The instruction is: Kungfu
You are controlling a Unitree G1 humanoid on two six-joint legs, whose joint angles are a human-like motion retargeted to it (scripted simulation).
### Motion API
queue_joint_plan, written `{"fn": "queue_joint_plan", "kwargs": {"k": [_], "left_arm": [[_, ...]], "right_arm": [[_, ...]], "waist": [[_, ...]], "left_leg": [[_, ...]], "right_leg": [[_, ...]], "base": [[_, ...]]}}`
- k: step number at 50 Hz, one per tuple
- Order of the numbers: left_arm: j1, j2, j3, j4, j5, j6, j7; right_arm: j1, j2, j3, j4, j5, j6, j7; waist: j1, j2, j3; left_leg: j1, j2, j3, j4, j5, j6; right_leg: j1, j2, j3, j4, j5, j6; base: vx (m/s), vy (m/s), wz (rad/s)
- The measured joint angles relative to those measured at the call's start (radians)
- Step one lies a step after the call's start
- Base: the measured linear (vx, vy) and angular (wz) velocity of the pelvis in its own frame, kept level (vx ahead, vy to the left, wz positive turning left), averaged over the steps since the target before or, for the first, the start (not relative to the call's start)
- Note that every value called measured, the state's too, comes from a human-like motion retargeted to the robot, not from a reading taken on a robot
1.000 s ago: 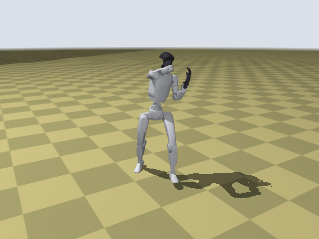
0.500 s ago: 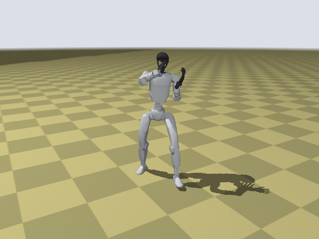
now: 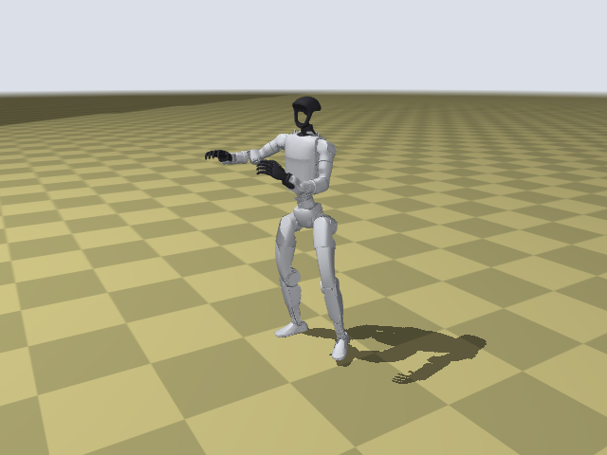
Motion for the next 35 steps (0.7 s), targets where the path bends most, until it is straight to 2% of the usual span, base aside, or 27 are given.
{"fn": "queue_joint_plan", "kwargs": {"k": [3, 5, 7, 8, 9, 10, 12, 13, 15, 17, 18, 21, 23, 25, 26, 27, 28, 30, 31, 32, 33, 34, 35], "left_arm": [[-0.112, -0.070, -0.194, 0.069, 0.111, 0.033, -0.045], [-0.161, -0.114, -0.283, 0.081, 0.181, 0.063, -0.070], [-0.192, -0.144, -0.343, 0.071, 0.212, 0.078, -0.074], [-0.204, -0.157, -0.367, 0.064, 0.215, 0.074, -0.072], [-0.214, -0.166, -0.387, 0.059, 0.207, 0.066, -0.070], [-0.223, -0.174, -0.406, 0.054, 0.193, 0.054, -0.067], [-0.240, -0.172, -0.422, 0.050, 0.149, 0.026, -0.086], [-0.245, -0.162, -0.415, 0.048, 0.129, 0.014, -0.107], [-0.257, -0.119, -0.389, 0.041, 0.102, -0.007, -0.154], [-0.269, -0.099, -0.375, 0.035, 0.088, -0.023, -0.163], [-0.273, -0.099, -0.373, 0.041, 0.083, -0.032, -0.158], [-0.266, -0.120, -0.353, 0.079, 0.068, -0.032, -0.170], [-0.254, -0.132, -0.358, 0.099, 0.040, -0.021, -0.207], [-0.239, -0.140, -0.369, 0.108, 0.018, -0.021, -0.230], [-0.218, -0.151, -0.372, 0.106, 0.023, -0.028, -0.226], [-0.198, -0.159, -0.373, 0.103, 0.031, -0.038, -0.219], [-0.181, -0.162, -0.368, 0.100, 0.047, -0.051, -0.206], [-0.141, -0.156, -0.355, 0.104, 0.087, -0.072, -0.175], [-0.120, -0.148, -0.344, 0.111, 0.101, -0.077, -0.163], [-0.097, -0.140, -0.331, 0.121, 0.116, -0.080, -0.152], [-0.069, -0.129, -0.315, 0.134, 0.134, -0.083, -0.145], [-0.038, -0.118, -0.294, 0.145, 0.145, -0.083, -0.143], [-0.006, -0.107, -0.271, 0.156, 0.153, -0.082, -0.144]], "right_arm": [[0.049, -0.045, -0.161, 0.283, -0.333, 0.059, -0.139], [0.037, -0.066, -0.255, 0.482, -0.612, 0.144, -0.291], [0.000, -0.086, -0.312, 0.679, -0.773, 0.303, -0.398], [-0.029, -0.096, -0.328, 0.779, -0.806, 0.386, -0.428], [-0.058, -0.105, -0.336, 0.873, -0.811, 0.438, -0.435], [-0.087, -0.114, -0.341, 0.963, -0.802, 0.476, -0.430], [-0.107, -0.121, -0.341, 1.046, -0.724, 0.464, -0.382], [-0.097, -0.109, -0.348, 1.046, -0.676, 0.451, -0.358], [-0.097, -0.072, -0.333, 1.046, -0.588, 0.372, -0.361], [-0.114, -0.070, -0.294, 1.046, -0.609, 0.259, -0.388], [-0.117, -0.071, -0.273, 1.046, -0.637, 0.230, -0.409], [-0.121, -0.051, -0.241, 1.046, -0.723, 0.290, -0.463], [-0.093, -0.031, -0.264, 1.046, -0.765, 0.329, -0.450], [-0.051, -0.018, -0.289, 1.046, -0.774, 0.332, -0.417], [-0.021, -0.021, -0.298, 1.046, -0.762, 0.339, -0.402], [0.006, -0.021, -0.313, 1.046, -0.748, 0.351, -0.389], [0.029, -0.015, -0.336, 1.046, -0.728, 0.372, -0.378], [0.069, 0.017, -0.385, 1.046, -0.695, 0.413, -0.353], [0.078, 0.036, -0.397, 1.046, -0.688, 0.428, -0.341], [0.084, 0.057, -0.404, 1.046, -0.686, 0.442, -0.330], [0.086, 0.082, -0.401, 1.046, -0.690, 0.455, -0.318], [0.084, 0.105, -0.390, 1.046, -0.703, 0.470, -0.313], [0.080, 0.127, -0.376, 1.046, -0.720, 0.486, -0.311]], "waist": [[0.024, -0.008, 0.026], [0.057, -0.020, 0.049], [0.071, -0.015, 0.069], [0.080, -0.014, 0.079], [0.092, -0.022, 0.089], [0.105, -0.035, 0.099], [0.103, -0.059, 0.103], [0.093, -0.078, 0.106], [0.069, -0.122, 0.084], [0.047, -0.097, 0.099], [0.029, -0.058, 0.107], [0.055, 0.030, 0.132], [0.020, 0.151, 0.150], [-0.050, 0.306, 0.155], [-0.083, 0.349, 0.153], [-0.112, 0.377, 0.156], [-0.133, 0.373, 0.166], [-0.158, 0.369, 0.182], [-0.150, 0.365, 0.182], [-0.146, 0.366, 0.181], [-0.148, 0.378, 0.179], [-0.157, 0.388, 0.177], [-0.170, 0.398, 0.176]], "left_leg": [[-0.025, -0.101, 0.010, 0.072, -0.118, 0.011], [-0.037, -0.163, 0.022, 0.077, -0.168, 0.022], [-0.043, -0.209, 0.007, 0.037, -0.191, 0.033], [-0.042, -0.226, 0.005, 0.005, -0.186, 0.057], [-0.042, -0.236, 0.013, -0.024, -0.139, 0.137], [-0.044, -0.243, 0.027, -0.051, -0.071, 0.245], [-0.004, -0.225, 0.037, -0.071, -0.137, 0.228], [0.010, -0.215, 0.049, -0.081, -0.144, 0.214], [-0.037, -0.113, 0.055, -0.049, -0.150, 0.153], [-0.093, 0.034, 0.037, -0.013, -0.112, 0.074], [-0.114, 0.078, 0.003, 0.005, -0.120, 0.065], [-0.124, 0.200, 0.002, -0.004, -0.108, 0.081], [-0.151, 0.259, -0.087, -0.033, -0.103, 0.112], [-0.233, 0.300, -0.242, -0.046, -0.111, 0.151], [-0.242, 0.257, -0.276, -0.045, -0.125, 0.192], [-0.244, 0.215, -0.300, -0.041, -0.140, 0.230], [-0.233, 0.174, -0.301, -0.031, -0.155, 0.258], [-0.203, 0.141, -0.302, -0.048, -0.167, 0.293], [-0.192, 0.142, -0.283, -0.051, -0.178, 0.303], [-0.185, 0.146, -0.271, -0.056, -0.185, 0.312], [-0.189, 0.158, -0.273, -0.062, -0.187, 0.315], [-0.199, 0.166, -0.280, -0.057, -0.194, 0.320], [-0.213, 0.172, -0.288, -0.044, -0.204, 0.326]], "right_leg": [[0.033, 0.029, -0.012, -0.057, 0.028, -0.007], [0.045, 0.052, 0.008, -0.080, 0.042, -0.013], [0.057, 0.089, 0.036, -0.090, 0.045, -0.023], [0.059, 0.107, 0.058, -0.088, 0.045, -0.027], [0.058, 0.118, 0.085, -0.081, 0.044, -0.027], [0.056, 0.125, 0.115, -0.070, 0.044, -0.024], [0.023, 0.146, 0.149, -0.018, 0.053, 0.034], [0.000, 0.157, 0.165, 0.019, 0.079, 0.096], [-0.118, 0.255, 0.182, 0.126, 0.147, 0.246], [-0.284, 0.353, 0.021, 0.324, 0.184, 0.246], [-0.353, 0.358, -0.029, 0.443, 0.178, 0.246], [-0.535, 0.280, -0.043, 0.852, 0.188, 0.246], [-0.605, 0.187, -0.041, 1.028, 0.226, 0.246], [-0.624, 0.071, -0.001, 1.057, 0.329, 0.246], [-0.595, -0.045, 0.092, 0.986, 0.428, 0.246], [-0.572, -0.177, 0.164, 0.904, 0.520, 0.207], [-0.561, -0.342, 0.197, 0.796, 0.600, 0.090], [-0.540, -0.496, 0.299, 0.492, 0.616, -0.086], [-0.543, -0.555, 0.275, 0.364, 0.541, -0.129], [-0.544, -0.584, 0.274, 0.248, 0.484, -0.164], [-0.539, -0.555, 0.319, 0.157, 0.463, -0.183], [-0.533, -0.505, 0.396, 0.092, 0.481, -0.144], [-0.526, -0.444, 0.488, 0.039, 0.519, -0.075]], "base": [[-0.03, -0.17, -1.05], [0.02, -0.13, -1.49], [0.01, -0.07, -1.43], [0.00, -0.06, -1.47], [0.02, -0.06, -1.57], [0.05, -0.10, -1.51], [0.10, -0.14, -1.34], [0.07, -0.36, -1.34], [-0.21, -1.01, -1.37], [-0.60, -1.38, -0.68], [-0.39, -0.48, -0.62], [-0.09, 0.18, -1.19], [0.13, 0.35, 0.27], [0.22, 0.56, 1.46], [0.29, 0.72, 1.84], [0.25, 0.59, 1.90], [0.14, 0.28, 1.52], [0.00, 0.02, 0.75], [0.00, 0.00, 0.00], [-0.05, 0.01, -0.50], [-0.02, -0.04, -0.39], [0.01, -0.09, -0.25], [0.00, -0.20, -0.27]]}}
